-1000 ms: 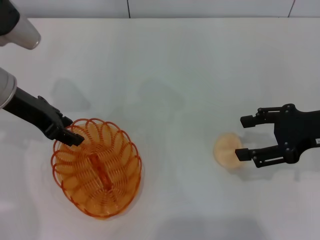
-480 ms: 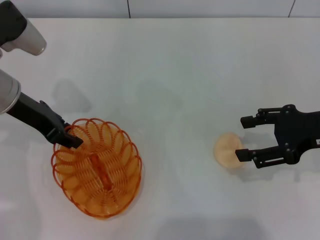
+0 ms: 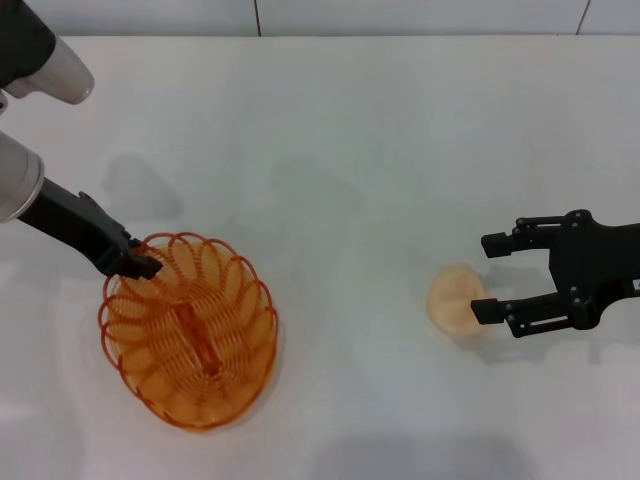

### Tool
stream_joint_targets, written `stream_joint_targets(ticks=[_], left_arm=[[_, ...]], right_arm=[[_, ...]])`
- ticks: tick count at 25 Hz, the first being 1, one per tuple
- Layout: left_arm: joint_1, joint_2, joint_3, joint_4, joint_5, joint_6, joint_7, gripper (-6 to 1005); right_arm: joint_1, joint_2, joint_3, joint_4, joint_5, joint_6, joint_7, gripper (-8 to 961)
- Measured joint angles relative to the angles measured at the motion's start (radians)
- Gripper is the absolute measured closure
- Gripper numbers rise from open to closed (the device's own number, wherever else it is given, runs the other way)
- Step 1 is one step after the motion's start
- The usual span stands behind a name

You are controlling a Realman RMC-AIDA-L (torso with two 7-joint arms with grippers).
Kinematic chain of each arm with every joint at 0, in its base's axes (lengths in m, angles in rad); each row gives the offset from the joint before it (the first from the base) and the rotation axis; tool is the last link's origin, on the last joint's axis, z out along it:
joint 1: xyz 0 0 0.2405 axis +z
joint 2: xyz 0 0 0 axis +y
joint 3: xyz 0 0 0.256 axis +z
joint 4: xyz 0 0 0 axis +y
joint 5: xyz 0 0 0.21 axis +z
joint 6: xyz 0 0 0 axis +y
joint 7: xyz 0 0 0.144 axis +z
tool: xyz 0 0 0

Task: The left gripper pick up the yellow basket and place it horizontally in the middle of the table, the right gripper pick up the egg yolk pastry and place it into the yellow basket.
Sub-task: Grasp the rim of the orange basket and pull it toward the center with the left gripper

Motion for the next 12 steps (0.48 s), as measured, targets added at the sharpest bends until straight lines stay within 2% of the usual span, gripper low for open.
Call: stream_joint_targets(ticks=[4, 9, 12], left_arm=[[0.000, -0.001, 0.000, 0.000, -0.004, -0.001, -0.001, 714], [-0.006, -0.005, -0.001, 0.001, -0.006, -0.002, 0.000, 809], [-0.009, -0.006, -0.002, 0.002, -0.007, -0.003, 0.000, 820]], right_arm=[[0.000, 0.000, 0.000, 0.000, 0.000, 0.000, 0.000, 154], [0.000, 0.000, 0.000, 0.000, 0.000, -0.002, 0.001, 153], [0.000, 0.000, 0.000, 0.000, 0.000, -0.008, 0.001, 153]])
